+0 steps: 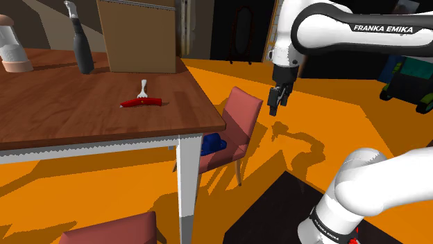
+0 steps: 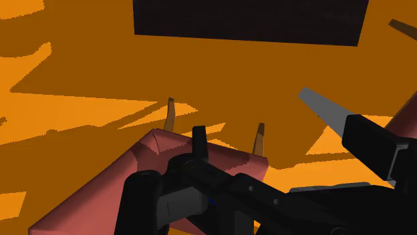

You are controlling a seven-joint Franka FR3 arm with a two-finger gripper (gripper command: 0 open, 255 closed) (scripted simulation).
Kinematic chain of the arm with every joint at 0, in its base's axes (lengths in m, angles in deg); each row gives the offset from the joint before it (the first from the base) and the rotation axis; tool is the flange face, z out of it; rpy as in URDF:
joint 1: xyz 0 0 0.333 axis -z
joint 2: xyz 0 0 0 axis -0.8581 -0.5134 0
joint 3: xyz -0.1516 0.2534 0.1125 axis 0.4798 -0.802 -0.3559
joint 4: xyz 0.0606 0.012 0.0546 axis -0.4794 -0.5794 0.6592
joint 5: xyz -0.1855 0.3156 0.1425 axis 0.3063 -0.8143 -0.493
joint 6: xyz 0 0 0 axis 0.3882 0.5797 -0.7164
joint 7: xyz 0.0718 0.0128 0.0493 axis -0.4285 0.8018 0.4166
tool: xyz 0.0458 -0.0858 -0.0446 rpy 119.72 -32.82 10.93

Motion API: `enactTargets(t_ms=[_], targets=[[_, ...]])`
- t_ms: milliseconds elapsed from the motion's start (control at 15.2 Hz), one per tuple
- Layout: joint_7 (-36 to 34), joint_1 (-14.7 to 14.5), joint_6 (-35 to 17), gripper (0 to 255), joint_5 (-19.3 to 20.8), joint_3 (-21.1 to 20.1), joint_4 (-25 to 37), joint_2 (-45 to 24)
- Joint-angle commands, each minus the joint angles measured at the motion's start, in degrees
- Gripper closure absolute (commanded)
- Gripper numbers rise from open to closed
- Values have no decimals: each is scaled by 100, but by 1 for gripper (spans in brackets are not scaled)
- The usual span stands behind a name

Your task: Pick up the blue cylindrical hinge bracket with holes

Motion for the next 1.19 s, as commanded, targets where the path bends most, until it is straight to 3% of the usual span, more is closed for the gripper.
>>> enactTargets(t_ms=[0,528,1122], targets=[[0,0,0,0,0,0,0,0],[1456,-156,-1540,0,653,569,-300,-1097],[2925,-300,-3192,0,1116,1019,3,-2819]])
